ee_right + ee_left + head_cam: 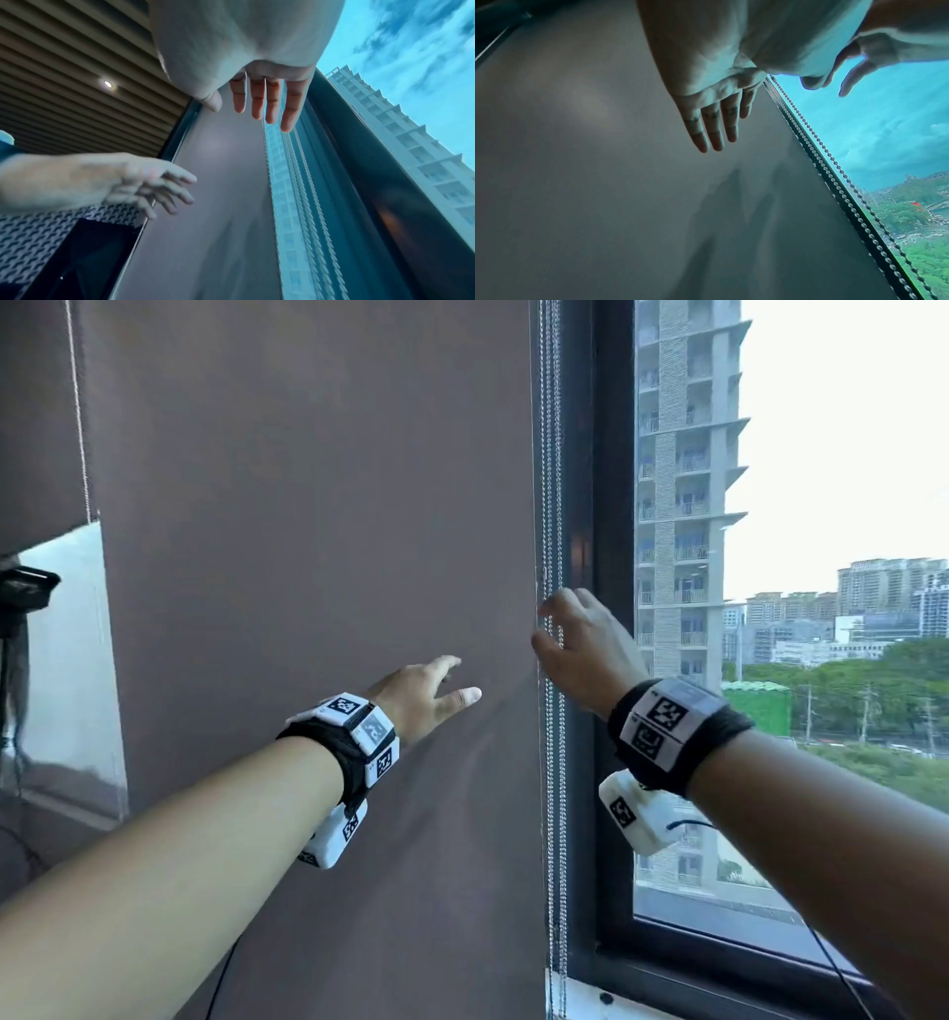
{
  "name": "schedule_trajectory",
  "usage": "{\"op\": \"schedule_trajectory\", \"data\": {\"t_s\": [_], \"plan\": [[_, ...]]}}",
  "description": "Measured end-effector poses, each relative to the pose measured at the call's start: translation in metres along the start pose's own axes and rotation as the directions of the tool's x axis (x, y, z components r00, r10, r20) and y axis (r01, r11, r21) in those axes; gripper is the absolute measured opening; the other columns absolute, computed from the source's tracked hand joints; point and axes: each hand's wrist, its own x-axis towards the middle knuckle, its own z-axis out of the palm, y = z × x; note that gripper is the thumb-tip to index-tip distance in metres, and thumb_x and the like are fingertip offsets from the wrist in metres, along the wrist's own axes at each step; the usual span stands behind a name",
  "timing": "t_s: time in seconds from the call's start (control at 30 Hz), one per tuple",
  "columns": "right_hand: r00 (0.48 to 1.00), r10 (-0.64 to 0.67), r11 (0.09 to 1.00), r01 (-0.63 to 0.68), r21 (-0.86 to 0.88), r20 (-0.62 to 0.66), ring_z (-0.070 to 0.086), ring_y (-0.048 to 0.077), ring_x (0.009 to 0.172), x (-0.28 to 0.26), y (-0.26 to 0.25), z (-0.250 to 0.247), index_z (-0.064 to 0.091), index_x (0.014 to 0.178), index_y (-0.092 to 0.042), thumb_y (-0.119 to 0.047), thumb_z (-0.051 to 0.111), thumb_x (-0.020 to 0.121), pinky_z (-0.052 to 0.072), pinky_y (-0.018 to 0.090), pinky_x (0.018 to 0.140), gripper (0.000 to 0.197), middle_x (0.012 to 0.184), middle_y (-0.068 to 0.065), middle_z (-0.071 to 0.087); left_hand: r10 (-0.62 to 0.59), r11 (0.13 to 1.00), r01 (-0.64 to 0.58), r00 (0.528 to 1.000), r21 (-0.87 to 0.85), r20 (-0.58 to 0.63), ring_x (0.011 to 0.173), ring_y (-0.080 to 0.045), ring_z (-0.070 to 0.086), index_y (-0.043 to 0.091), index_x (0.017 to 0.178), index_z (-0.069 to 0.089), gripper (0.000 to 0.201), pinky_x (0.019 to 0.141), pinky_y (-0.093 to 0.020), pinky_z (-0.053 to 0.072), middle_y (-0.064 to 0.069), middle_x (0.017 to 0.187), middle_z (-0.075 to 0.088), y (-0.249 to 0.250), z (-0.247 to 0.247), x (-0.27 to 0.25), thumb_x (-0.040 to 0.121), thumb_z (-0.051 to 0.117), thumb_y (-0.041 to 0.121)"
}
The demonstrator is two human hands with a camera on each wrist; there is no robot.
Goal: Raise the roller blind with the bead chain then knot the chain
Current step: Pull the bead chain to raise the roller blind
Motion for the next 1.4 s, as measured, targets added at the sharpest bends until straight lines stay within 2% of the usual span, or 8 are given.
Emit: {"op": "schedule_trajectory", "data": {"t_s": [0.27, 0.43, 0.57, 0.7, 0.8, 0.93, 1.13, 1.4], "plan": [[0.989, 0.133, 0.991, -0.135, 0.025, 0.061, 0.054, 0.027, 0.112, -0.018, 0.016, 0.030, 0.050, 0.125, -0.013, -0.029, 0.053, 0.089, 0.045, 0.036, 0.090, 0.040, 0.125, 0.010, 0.052, 0.025, 0.995, -0.023, 0.999, -0.094, 0.025, 0.125, -0.021, 0.052, 0.023, 0.145, 0.034, 0.072, 0.105, -0.040, 0.041, -0.003, 0.143, 0.051, 0.004, 0.019, -0.006, 0.086, 0.046, 0.063], [0.981, 0.194, 0.961, -0.190, 0.203, -0.003, 0.048, 0.027, 0.121, -0.018, 0.021, 0.041, 0.044, 0.131, -0.010, -0.023, 0.054, 0.090, 0.036, 0.032, 0.102, 0.044, 0.132, 0.013, 0.046, 0.063, 0.981, -0.057, 0.998, -0.183, 0.023, 0.121, -0.020, 0.055, 0.023, 0.144, 0.035, 0.068, 0.103, -0.041, 0.043, -0.001, 0.139, 0.053, 0.012, 0.038, -0.012, 0.087, 0.049, 0.059], [0.956, 0.293, 0.898, -0.277, 0.341, 0.004, 0.047, 0.026, 0.122, -0.008, 0.029, 0.048, 0.041, 0.134, -0.005, -0.020, 0.050, 0.095, 0.030, 0.023, 0.098, 0.043, 0.131, 0.016, 0.048, 0.063, 0.975, -0.054, 0.997, -0.216, 0.035, 0.122, -0.018, 0.054, 0.024, 0.143, 0.036, 0.063, 0.102, -0.037, 0.044, -0.001, 0.137, 0.054, 0.018, 0.054, -0.014, 0.089, 0.050, 0.053], [0.922, 0.380, 0.807, -0.370, 0.461, 0.074, 0.055, 0.022, 0.110, -0.002, 0.035, 0.054, 0.043, 0.135, -0.004, -0.028, 0.048, 0.101, 0.036, 0.024, 0.092, 0.042, 0.097, 0.000, 0.061, 0.054, 0.970, -0.044, 0.998, -0.240, 0.036, 0.118, -0.018, 0.055, 0.024, 0.143, 0.038, 0.058, 0.102, -0.036, 0.043, -0.001, 0.136, 0.055, 0.022, 0.062, -0.011, 0.092, 0.049, 0.048], [0.910, 0.401, 0.774, -0.396, 0.494, 0.101, 0.057, 0.015, 0.089, 0.000, 0.037, 0.061, 0.049, 0.131, -0.007, -0.033, 0.049, 0.100, 0.041, 0.027, 0.080, 0.040, 0.082, -0.008, 0.057, 0.054, 0.967, -0.041, 0.997, -0.253, 0.047, 0.118, -0.018, 0.056, 0.024, 0.143, 0.038, 0.057, 0.102, -0.037, 0.044, -0.001, 0.135, 0.055, 0.023, 0.067, -0.008, 0.092, 0.048, 0.048], [0.910, 0.399, 0.762, -0.395, 0.513, 0.108, 0.060, 0.015, 0.089, -0.001, 0.037, 0.068, 0.057, 0.121, -0.010, -0.037, 0.053, 0.098, 0.042, 0.025, 0.078, 0.036, 0.097, 0.001, 0.064, 0.045, 0.961, -0.026, 0.997, -0.277, 0.063, 0.119, -0.019, 0.056, 0.025, 0.143, 0.038, 0.057, 0.102, -0.037, 0.044, -0.001, 0.135, 0.055, 0.022, 0.072, -0.007, 0.092, 0.048, 0.049], [0.913, 0.407, 0.736, -0.350, 0.579, 0.035, 0.057, 0.007, 0.069, -0.001, 0.032, 0.072, 0.064, 0.096, -0.017, -0.032, 0.060, 0.094, 0.044, 0.021, 0.062, 0.016, 0.079, -0.005, 0.063, 0.039, 0.956, -0.017, 0.997, -0.294, 0.068, 0.117, -0.017, 0.058, 0.027, 0.141, 0.041, 0.063, 0.104, -0.039, 0.044, 0.001, 0.133, 0.058, 0.016, 0.076, -0.008, 0.086, 0.046, 0.058], [0.915, 0.403, 0.801, -0.339, 0.494, -0.025, 0.063, 0.021, 0.078, 0.006, 0.027, 0.074, 0.065, 0.083, -0.009, -0.023, 0.062, 0.089, 0.048, 0.029, 0.071, 0.015, 0.080, 0.002, 0.067, 0.044, 0.949, -0.027, 0.998, -0.315, 0.046, 0.116, -0.016, 0.057, 0.025, 0.143, 0.039, 0.057, 0.102, -0.038, 0.045, 0.002, 0.135, 0.056, 0.021, 0.073, -0.010, 0.092, 0.048, 0.049]]}}
